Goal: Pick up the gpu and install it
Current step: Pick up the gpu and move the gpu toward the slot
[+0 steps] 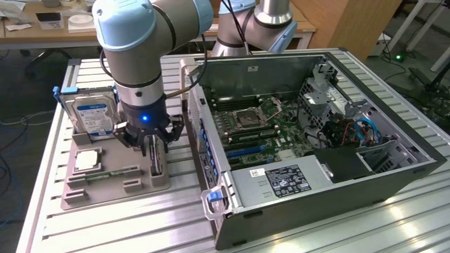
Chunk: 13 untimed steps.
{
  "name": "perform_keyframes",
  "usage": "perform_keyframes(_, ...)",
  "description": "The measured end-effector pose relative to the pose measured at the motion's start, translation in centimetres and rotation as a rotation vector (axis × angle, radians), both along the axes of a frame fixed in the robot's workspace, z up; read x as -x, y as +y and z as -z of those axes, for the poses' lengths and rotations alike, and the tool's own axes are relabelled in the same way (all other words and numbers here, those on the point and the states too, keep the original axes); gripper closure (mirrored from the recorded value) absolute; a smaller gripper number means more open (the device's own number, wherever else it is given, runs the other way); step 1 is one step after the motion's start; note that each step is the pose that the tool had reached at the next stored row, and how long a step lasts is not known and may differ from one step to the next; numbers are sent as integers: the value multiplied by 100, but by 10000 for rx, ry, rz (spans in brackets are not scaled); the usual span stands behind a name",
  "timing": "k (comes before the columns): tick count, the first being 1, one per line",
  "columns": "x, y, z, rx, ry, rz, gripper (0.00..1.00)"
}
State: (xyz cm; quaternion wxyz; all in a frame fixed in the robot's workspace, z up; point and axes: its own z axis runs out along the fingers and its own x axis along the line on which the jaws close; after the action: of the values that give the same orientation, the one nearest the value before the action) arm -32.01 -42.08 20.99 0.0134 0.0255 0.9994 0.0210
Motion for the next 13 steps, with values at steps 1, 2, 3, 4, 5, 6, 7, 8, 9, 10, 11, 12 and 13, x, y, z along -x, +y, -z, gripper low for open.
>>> perform_keyframes(1, 0, 0, 0, 0, 0, 0, 49)
perform_keyframes(2, 0, 0, 0, 0, 0, 0, 49)
perform_keyframes(3, 0, 0, 0, -1, 0, 0, 49)
perform_keyframes(4, 0, 0, 0, -1, -1, 0, 55)
perform_keyframes(5, 0, 0, 0, 0, 0, 0, 61)
perform_keyframes(6, 0, 0, 0, -1, -1, 0, 61)
perform_keyframes(7, 0, 0, 0, 0, 0, 0, 67)
perform_keyframes(8, 0, 0, 0, 0, -1, 0, 67)
perform_keyframes(9, 0, 0, 0, 0, -1, 0, 67)
perform_keyframes(10, 0, 0, 0, -1, -1, 0, 67)
perform_keyframes(11, 0, 0, 0, 0, 0, 0, 67)
perform_keyframes(12, 0, 0, 0, -1, -1, 0, 67)
perform_keyframes(13, 0, 0, 0, 0, -1, 0, 67)
